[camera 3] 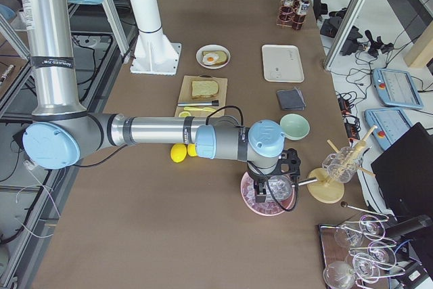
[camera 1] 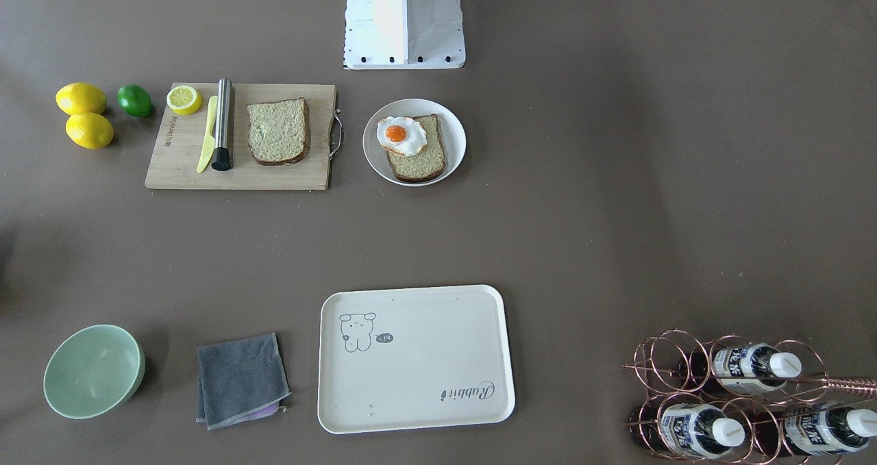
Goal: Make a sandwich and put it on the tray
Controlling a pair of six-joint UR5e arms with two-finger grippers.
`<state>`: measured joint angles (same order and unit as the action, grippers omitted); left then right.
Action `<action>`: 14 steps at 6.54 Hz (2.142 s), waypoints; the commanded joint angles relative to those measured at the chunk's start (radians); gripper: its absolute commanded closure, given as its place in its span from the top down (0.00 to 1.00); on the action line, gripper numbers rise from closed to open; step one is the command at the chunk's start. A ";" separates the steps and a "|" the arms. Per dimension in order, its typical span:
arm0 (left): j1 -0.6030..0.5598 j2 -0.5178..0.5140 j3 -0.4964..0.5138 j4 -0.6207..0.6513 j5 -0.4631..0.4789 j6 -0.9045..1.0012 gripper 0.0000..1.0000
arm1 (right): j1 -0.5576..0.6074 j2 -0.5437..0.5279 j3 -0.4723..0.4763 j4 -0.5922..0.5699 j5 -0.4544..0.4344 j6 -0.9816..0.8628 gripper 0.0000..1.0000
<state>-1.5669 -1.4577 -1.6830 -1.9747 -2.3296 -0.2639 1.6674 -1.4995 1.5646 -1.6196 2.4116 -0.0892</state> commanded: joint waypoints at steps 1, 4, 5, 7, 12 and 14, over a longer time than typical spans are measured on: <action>0.002 0.002 -0.001 -0.013 0.000 -0.002 0.98 | 0.000 -0.001 0.000 0.001 0.000 -0.001 1.00; 0.002 0.002 0.000 -0.013 -0.022 -0.002 0.98 | 0.000 -0.001 0.008 0.000 -0.006 -0.001 1.00; 0.002 0.002 -0.001 -0.015 -0.023 -0.002 0.98 | 0.000 -0.001 0.009 0.000 -0.005 0.000 1.00; 0.002 0.002 -0.001 -0.013 -0.036 -0.002 0.98 | 0.000 0.001 0.011 0.000 -0.005 0.002 1.00; 0.007 0.002 0.000 -0.016 -0.040 -0.008 0.98 | 0.000 -0.001 0.014 0.000 -0.005 -0.003 0.99; 0.010 0.000 -0.004 -0.016 -0.040 -0.009 0.98 | 0.000 -0.004 0.032 0.000 -0.003 0.003 0.99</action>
<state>-1.5582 -1.4567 -1.6843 -1.9910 -2.3700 -0.2726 1.6675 -1.5013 1.5899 -1.6199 2.4078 -0.0881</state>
